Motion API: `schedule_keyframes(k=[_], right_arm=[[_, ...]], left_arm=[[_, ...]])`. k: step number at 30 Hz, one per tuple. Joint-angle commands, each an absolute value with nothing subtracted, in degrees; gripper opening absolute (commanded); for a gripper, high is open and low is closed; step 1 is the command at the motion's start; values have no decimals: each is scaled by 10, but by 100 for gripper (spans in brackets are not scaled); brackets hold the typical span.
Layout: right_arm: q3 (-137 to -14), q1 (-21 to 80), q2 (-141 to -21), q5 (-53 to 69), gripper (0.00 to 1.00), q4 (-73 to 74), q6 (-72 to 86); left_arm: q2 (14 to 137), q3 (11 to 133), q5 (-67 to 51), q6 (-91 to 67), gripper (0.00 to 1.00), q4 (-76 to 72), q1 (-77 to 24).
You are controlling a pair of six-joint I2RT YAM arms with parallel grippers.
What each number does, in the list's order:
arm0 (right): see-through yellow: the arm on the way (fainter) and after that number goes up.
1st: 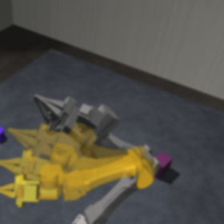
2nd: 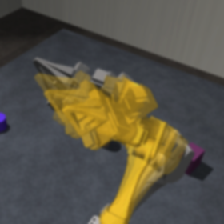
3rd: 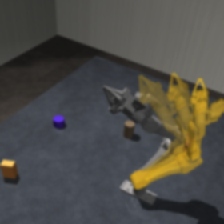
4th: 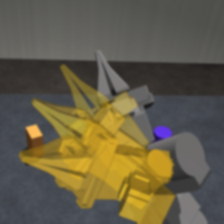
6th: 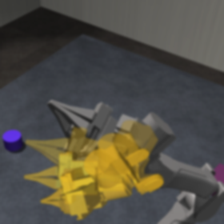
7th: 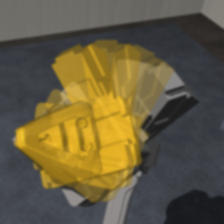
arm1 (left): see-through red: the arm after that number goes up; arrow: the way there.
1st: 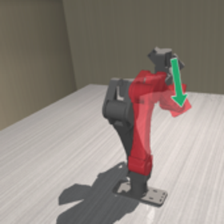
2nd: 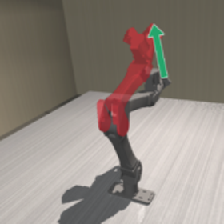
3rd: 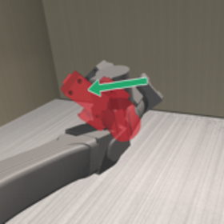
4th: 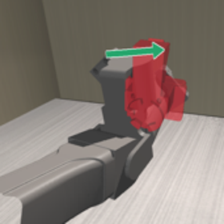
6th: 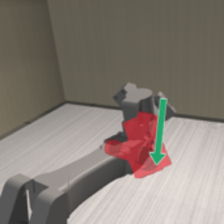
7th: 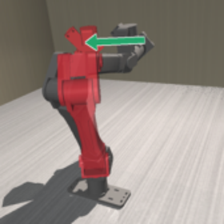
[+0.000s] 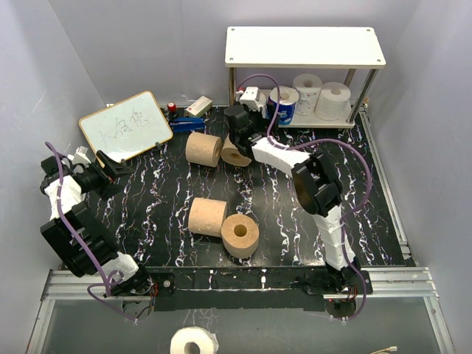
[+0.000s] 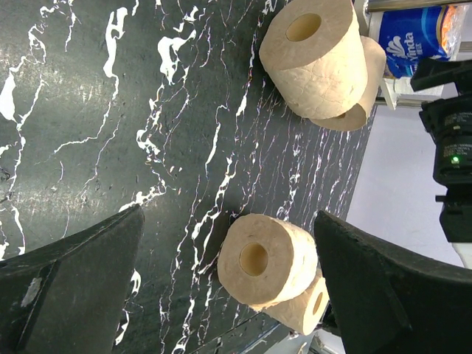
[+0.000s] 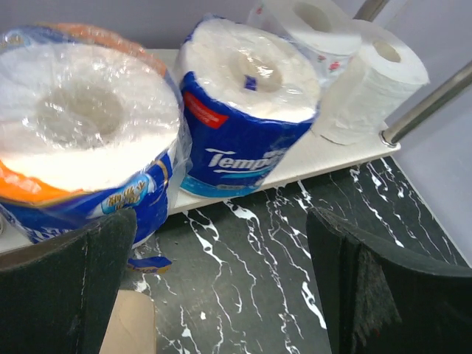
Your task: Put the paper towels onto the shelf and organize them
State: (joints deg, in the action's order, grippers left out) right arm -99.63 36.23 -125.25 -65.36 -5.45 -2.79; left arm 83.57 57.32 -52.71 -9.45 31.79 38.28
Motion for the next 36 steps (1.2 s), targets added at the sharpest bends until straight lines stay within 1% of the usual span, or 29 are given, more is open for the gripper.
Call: schedule_keyframes(k=[1,7,13,16,20,22,23,26,28,32,35,36], right_arm=[[-1051,357,-1294,-634,98,-68,-51],[-1067,348,-1317,-631,98,-68,-48],[-1059,347,-1300,-642,98,-85,-60],[-1035,371,-1250,-658,98,-89,-71],[-960,420,-1153,-651,98,-61,-75],[-936,443,-1101,-642,98,16,-28],[-940,453,-1083,-631,98,88,13],[-967,467,-1039,-543,98,305,142],[-945,469,-993,-462,98,380,190],[-819,476,-862,-325,98,367,232],[-768,477,-799,-240,98,402,282],[-757,480,-786,-229,98,426,297]], left_arm=[[819,581,-534,-83,98,328,380],[824,577,-531,-88,98,320,379],[832,583,-530,-94,98,317,378],[835,603,-530,-93,98,333,373],[841,640,-491,-78,98,355,352],[843,652,-449,-76,98,355,333],[844,657,-424,-73,98,357,322],[838,671,-357,-56,98,363,283],[829,667,-319,-54,98,355,270],[820,662,-208,-39,98,355,269],[809,652,-127,-17,98,365,269],[801,646,-113,-11,98,369,269]])
